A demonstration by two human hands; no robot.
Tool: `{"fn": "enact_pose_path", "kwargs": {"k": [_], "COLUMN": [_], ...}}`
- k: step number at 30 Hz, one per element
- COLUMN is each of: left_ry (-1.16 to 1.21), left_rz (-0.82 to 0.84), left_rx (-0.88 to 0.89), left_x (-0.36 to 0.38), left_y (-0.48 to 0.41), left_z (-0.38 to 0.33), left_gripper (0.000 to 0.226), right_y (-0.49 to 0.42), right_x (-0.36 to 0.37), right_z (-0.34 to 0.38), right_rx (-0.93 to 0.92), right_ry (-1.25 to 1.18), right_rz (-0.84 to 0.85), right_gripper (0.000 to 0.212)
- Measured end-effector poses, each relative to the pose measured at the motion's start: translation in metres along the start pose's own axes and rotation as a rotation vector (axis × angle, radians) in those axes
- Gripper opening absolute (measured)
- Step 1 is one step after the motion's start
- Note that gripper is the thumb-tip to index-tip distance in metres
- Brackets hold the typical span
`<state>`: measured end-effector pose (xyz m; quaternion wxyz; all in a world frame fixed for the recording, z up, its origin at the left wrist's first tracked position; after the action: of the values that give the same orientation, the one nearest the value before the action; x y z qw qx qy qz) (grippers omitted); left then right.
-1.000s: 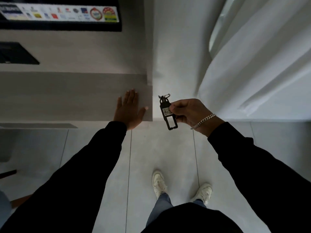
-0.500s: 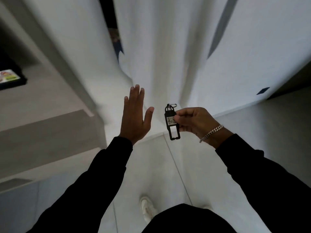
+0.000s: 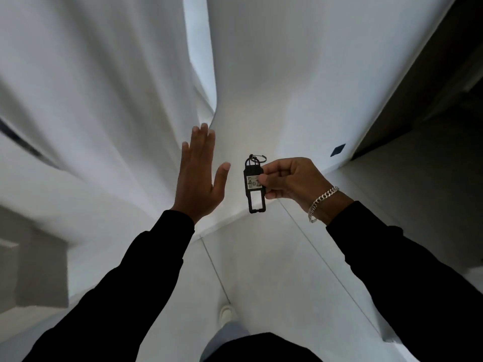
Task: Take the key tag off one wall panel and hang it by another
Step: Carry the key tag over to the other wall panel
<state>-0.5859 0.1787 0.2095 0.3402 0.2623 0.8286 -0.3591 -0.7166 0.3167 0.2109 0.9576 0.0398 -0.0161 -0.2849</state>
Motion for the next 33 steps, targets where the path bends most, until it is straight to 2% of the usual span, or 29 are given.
{"fn": "enact_pose_path", "kwargs": {"k": [4, 11, 20, 25, 30, 33], "left_ry": [-0.039, 0.080, 0.234, 0.231, 0.210, 0.244], "left_rz": [0.009, 0.029, 0.081, 0.063, 0.008, -0.057], "left_rx": [0.088, 0.181, 0.294, 0.350, 0.323, 0.263], "left_x": [0.045, 0.142, 0.242, 0.308, 0.352, 0.365], "left_y": [-0.046, -0.159, -0.293, -0.357, -0.421, -0.458], "left_z": [-0.023, -0.064, -0.173, -0.245, -0.321, -0.361], "left_gripper": [0.067, 0.065, 0.066, 0.062, 0.062, 0.063], "right_y": [-0.034, -0.099, -0.157, -0.181, -0.211, -0.232], "right_x": [-0.058, -0.164, -0.320, -0.420, -0.517, -0.571], "right_z": [0.000, 0.005, 0.043, 0.049, 0.067, 0.087], "right_rx": [0.007, 0.041, -0.064, -0.118, -0.135, -0.150], "right_ry": [-0.032, -0.044, -0.033, -0.055, -0.067, -0.042], "right_rz": [-0.063, -0.237, -0.407, -0.530, -0.514, -0.468], "right_gripper": [0.013, 0.010, 0.019, 0.019, 0.026, 0.023]}}
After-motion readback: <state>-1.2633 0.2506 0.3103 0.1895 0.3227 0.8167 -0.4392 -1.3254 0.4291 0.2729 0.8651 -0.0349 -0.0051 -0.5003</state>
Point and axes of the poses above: each hand's wrist, its own y-axis away from the middle knuckle, its own x-axis out of the palm, z = x × y, the point moved 7 cm from there along -y, towards the middle knuckle, and after that the axes turned 8 degrees about -x, right-handed, at the moved point
